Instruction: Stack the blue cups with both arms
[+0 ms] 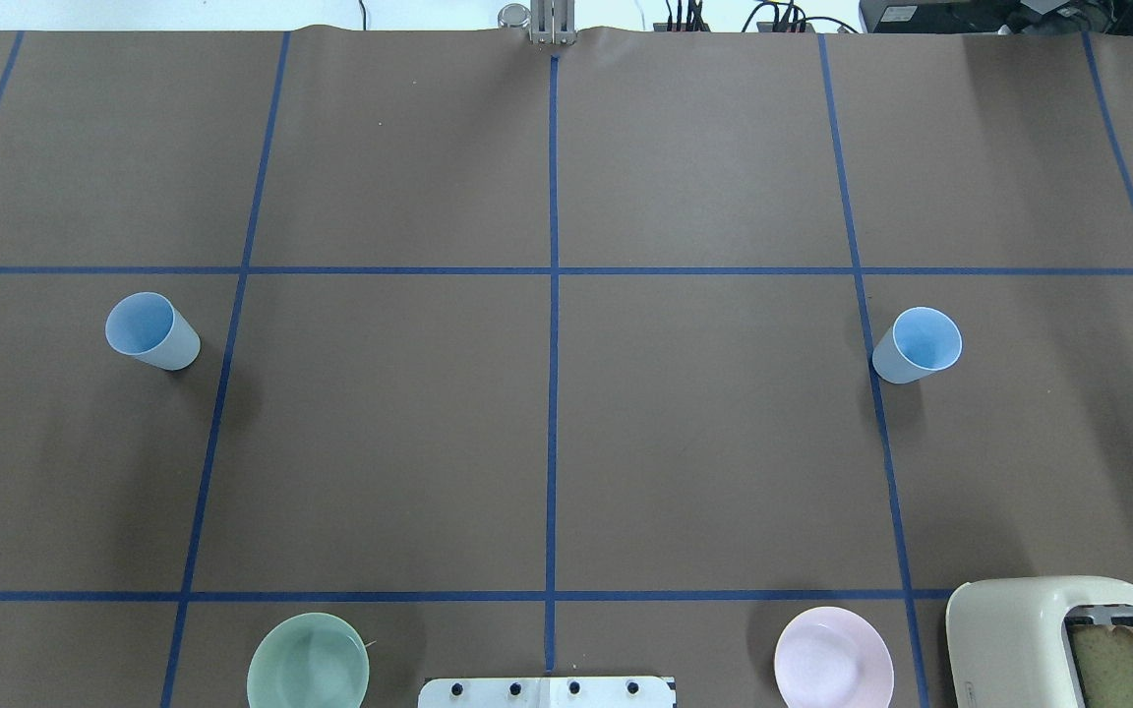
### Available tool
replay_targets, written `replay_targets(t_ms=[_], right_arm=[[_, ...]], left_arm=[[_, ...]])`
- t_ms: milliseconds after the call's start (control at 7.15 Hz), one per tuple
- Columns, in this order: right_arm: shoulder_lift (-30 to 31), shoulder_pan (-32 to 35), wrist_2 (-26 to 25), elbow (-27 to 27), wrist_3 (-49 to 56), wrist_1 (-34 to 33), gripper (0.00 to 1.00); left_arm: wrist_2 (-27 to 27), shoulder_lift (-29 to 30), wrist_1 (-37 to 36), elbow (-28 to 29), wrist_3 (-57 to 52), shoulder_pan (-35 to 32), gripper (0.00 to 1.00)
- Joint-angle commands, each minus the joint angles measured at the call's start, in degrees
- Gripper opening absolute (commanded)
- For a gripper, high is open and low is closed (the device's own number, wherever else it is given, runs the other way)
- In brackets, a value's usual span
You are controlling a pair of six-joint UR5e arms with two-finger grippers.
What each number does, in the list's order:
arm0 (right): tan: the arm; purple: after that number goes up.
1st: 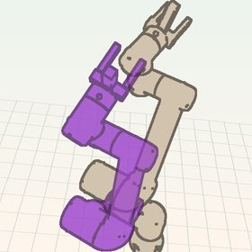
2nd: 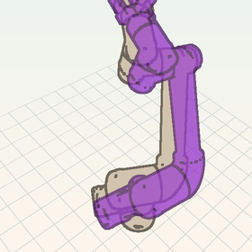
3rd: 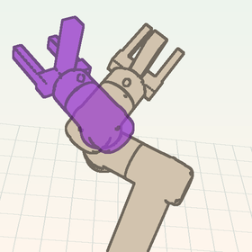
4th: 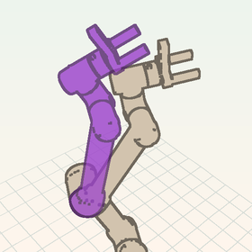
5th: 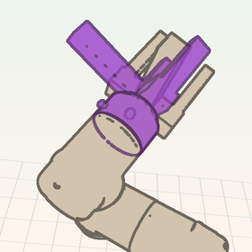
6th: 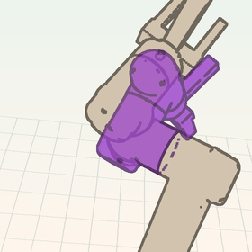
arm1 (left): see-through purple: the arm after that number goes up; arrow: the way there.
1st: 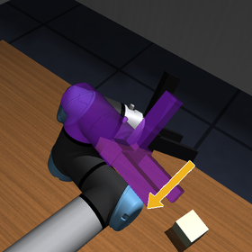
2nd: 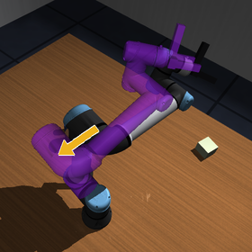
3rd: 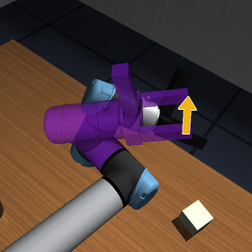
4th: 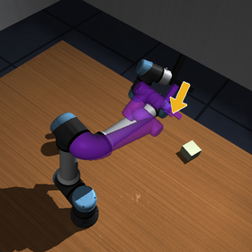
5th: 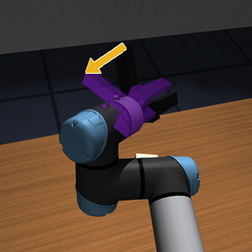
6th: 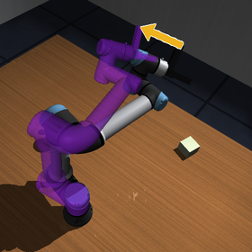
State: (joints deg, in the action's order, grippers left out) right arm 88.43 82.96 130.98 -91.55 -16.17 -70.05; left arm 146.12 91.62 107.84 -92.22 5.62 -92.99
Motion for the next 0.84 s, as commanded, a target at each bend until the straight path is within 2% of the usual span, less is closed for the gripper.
replay_targets(t_ms=[0,420,559,699], right_arm=[[-0.1,-0.1,0.0,0.0,0.0,0.0,1.0],[-0.5,-0.3,-0.6,-0.8,-1.6,0.0,1.0],[-0.6,-1.2,0.0,-1.3,-5.2,0.0,1.0],[-2.5,-6.7,-0.1,-3.9,-12.1,-0.3,1.0]], left_arm=[[0.0,-0.1,0.0,0.0,0.0,0.0,0.98],[0.0,0.0,-0.1,-0.1,0.3,0.1,0.98],[-0.2,0.8,0.1,-0.3,5.4,0.9,0.98],[-2.7,1.4,0.1,-2.1,8.8,3.9,0.98]])
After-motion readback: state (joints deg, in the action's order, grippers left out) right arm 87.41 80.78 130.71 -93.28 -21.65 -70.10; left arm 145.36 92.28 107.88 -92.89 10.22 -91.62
